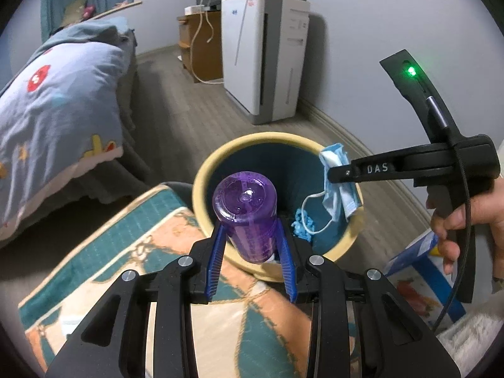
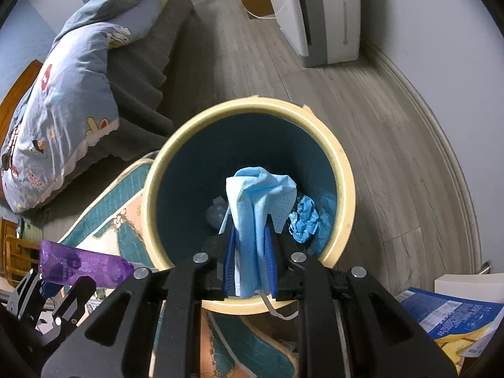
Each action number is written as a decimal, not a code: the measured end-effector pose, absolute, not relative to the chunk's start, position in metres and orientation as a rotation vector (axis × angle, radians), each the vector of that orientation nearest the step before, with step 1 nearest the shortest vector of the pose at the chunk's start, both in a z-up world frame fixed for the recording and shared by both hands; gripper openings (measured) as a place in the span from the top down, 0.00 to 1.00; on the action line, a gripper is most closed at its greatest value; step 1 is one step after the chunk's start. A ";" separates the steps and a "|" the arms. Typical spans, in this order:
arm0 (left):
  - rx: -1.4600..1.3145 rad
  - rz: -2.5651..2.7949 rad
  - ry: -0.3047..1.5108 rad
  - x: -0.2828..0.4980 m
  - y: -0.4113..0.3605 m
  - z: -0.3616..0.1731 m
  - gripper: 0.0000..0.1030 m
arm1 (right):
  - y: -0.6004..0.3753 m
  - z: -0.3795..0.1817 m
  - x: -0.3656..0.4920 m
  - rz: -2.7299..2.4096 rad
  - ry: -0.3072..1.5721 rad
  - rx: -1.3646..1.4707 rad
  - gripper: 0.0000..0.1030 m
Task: Collect trash
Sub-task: 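Open both tools to drop the purple bottle and blue mask into the bin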
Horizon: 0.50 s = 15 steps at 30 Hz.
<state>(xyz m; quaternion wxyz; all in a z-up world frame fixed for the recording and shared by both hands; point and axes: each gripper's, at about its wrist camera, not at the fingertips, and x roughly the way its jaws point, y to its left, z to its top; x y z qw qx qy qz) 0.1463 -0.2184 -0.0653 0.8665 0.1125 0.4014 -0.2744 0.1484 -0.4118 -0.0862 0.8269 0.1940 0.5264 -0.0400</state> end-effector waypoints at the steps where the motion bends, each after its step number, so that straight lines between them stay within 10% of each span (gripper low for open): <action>1: 0.236 -0.576 0.842 0.147 -0.221 -0.067 0.67 | -0.413 -0.088 0.148 -0.086 1.123 0.414 0.84; 15: 0.257 -0.559 0.916 0.160 -0.235 -0.099 0.67 | -0.408 -0.089 0.152 -0.054 1.107 0.411 0.84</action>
